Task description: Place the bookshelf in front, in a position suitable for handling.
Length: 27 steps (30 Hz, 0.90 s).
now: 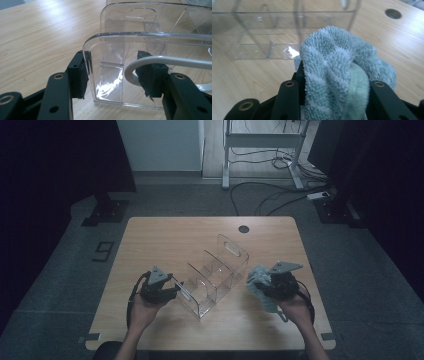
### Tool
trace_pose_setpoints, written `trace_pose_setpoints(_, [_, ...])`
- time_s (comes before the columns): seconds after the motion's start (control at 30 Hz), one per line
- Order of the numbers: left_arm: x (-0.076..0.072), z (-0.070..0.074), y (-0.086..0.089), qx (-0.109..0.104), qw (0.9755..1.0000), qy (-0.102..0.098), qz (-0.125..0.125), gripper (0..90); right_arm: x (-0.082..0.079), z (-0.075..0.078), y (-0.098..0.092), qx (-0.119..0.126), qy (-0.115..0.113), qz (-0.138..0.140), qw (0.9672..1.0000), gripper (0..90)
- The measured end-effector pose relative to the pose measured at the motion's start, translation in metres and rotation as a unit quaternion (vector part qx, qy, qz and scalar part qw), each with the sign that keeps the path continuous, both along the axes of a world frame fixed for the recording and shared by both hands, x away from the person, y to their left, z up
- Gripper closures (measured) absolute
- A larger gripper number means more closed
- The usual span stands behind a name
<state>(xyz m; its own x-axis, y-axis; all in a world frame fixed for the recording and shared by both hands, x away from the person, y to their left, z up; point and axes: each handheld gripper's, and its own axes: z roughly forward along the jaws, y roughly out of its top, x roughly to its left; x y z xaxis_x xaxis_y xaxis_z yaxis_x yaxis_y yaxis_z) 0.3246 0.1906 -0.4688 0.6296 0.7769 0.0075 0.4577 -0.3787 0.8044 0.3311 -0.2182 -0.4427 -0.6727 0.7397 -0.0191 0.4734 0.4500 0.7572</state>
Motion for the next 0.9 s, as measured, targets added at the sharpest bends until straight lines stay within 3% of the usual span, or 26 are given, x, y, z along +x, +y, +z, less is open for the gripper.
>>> trace_pose_setpoints(0.37, [-0.01,0.0,-0.006,-0.001,0.9998,0.0,-0.022,45.8,0.013,-0.015,-0.018,-0.008,0.01,-0.024,0.9996,59.5])
trace_pose_setpoints(0.9, [-0.018,0.0,-0.015,-0.003,0.9989,0.004,-0.046,45.9,0.03,-0.032,-0.015,0.009,0.027,-0.005,0.9996,59.3])
